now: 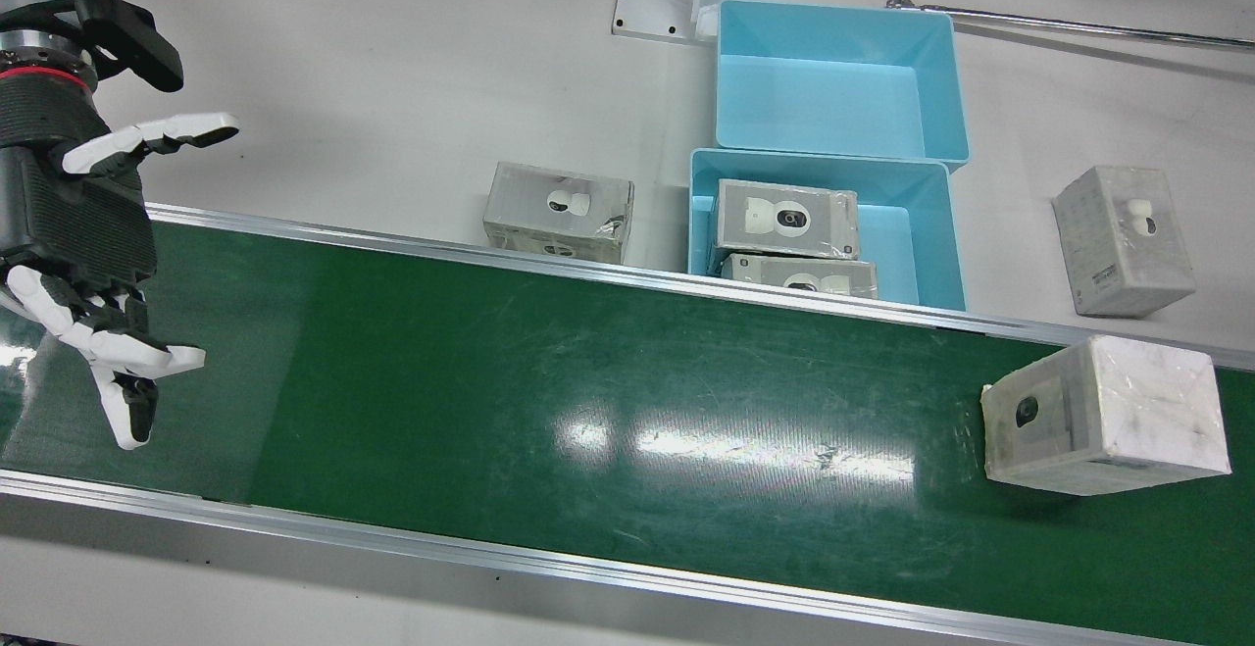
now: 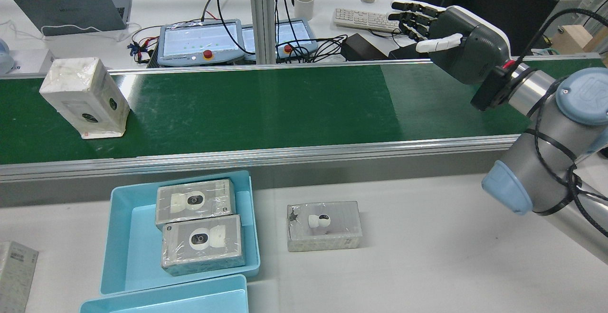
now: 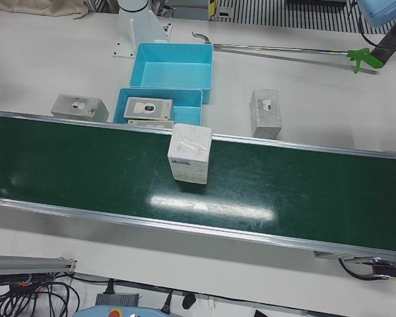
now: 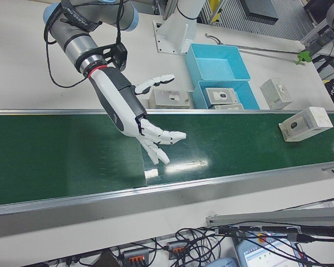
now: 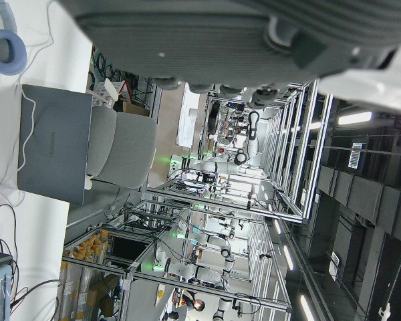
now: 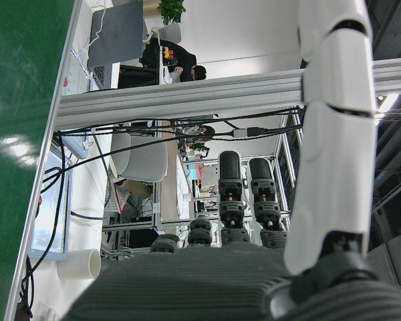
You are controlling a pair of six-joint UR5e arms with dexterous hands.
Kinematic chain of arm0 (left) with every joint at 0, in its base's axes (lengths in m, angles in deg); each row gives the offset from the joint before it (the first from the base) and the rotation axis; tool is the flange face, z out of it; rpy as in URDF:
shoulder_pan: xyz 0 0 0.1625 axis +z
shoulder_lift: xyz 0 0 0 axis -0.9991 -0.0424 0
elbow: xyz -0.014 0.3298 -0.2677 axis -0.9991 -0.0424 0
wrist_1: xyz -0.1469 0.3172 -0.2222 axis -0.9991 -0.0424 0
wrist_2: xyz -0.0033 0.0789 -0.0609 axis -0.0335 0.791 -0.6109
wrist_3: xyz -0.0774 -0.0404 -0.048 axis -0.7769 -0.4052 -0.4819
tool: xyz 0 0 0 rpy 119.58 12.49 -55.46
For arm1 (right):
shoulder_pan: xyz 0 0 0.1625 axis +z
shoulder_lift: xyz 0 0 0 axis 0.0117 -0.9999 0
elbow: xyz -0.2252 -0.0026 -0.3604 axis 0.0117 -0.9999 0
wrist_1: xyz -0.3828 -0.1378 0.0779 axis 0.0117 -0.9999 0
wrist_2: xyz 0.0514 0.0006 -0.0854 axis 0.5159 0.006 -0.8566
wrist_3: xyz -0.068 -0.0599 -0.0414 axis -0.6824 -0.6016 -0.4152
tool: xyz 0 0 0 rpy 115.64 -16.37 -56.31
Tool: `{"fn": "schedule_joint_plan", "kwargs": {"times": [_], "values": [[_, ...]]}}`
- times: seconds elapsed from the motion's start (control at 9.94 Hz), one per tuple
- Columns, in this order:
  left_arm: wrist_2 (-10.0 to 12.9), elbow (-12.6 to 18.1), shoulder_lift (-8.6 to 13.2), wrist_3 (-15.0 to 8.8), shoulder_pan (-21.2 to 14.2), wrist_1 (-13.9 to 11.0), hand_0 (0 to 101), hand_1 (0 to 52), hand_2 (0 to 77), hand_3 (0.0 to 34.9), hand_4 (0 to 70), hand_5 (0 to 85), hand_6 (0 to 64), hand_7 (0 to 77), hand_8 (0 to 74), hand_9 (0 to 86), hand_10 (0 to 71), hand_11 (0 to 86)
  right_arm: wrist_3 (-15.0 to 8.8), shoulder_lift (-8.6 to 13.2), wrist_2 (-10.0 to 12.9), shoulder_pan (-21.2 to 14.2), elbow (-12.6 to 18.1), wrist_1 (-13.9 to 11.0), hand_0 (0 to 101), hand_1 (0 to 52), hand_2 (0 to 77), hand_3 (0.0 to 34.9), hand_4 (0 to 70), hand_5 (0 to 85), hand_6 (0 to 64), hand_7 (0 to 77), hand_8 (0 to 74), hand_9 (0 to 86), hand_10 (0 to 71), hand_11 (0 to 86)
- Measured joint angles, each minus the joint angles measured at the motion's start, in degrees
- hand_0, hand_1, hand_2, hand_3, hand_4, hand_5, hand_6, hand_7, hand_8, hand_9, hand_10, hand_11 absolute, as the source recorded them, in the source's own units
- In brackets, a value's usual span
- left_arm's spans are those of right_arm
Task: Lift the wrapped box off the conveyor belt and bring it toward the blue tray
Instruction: 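Move the right hand along the belt toward the approaching wrapped box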
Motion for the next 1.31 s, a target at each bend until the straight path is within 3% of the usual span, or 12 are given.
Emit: {"fn": "schedule_joint_plan", "kwargs": {"times": [1.31], "values": [[0.00,0.00,0.00,0.00,0.00,0.00,0,0.0,1.1,0.0,0.0,1.1,0.0,0.5,0.5,0.0,0.5,0.0,-0.03,-0.06,-0.13,-0.09,0.01,0.00,48,14.2,12.5,2.1,21.3,17.5,10.9,26.7,2.7,7.1,1.6,2.7]]}}
